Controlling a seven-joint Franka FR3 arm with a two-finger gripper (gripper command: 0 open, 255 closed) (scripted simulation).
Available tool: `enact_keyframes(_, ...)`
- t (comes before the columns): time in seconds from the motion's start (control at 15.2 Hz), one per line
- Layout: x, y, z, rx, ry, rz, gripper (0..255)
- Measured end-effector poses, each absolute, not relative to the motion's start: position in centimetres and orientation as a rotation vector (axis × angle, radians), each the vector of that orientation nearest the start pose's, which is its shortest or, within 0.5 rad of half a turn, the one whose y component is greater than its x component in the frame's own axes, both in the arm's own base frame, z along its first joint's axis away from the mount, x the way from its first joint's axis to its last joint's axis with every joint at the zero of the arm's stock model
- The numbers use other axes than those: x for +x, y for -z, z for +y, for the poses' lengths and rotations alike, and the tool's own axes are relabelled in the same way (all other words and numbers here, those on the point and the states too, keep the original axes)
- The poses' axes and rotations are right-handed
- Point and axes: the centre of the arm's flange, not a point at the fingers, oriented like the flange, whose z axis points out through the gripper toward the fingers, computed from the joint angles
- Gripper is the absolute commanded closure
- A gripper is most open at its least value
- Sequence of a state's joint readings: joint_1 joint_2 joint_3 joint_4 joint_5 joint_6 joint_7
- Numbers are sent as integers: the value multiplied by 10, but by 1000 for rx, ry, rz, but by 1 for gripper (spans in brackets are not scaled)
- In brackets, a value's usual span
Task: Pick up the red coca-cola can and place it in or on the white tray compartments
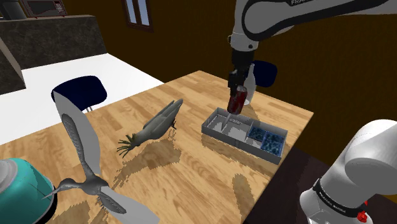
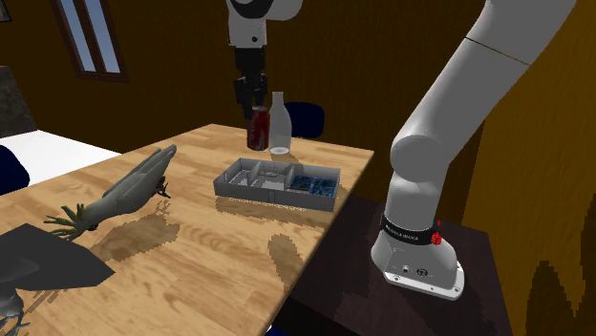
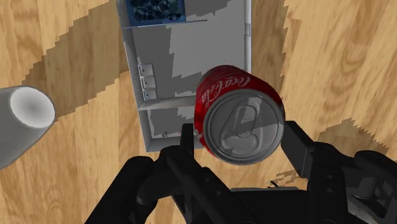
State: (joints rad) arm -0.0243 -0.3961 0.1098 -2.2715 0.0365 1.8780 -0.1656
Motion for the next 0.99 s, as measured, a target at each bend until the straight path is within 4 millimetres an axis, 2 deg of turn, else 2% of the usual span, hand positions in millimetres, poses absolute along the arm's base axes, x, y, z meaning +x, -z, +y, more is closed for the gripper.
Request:
enact_keyframes(0.33, 404, -521, -2, -3128, 0, -365, 255)
enact_keyframes(0.99, 401, -471, -7, -3127, -1, -366, 255)
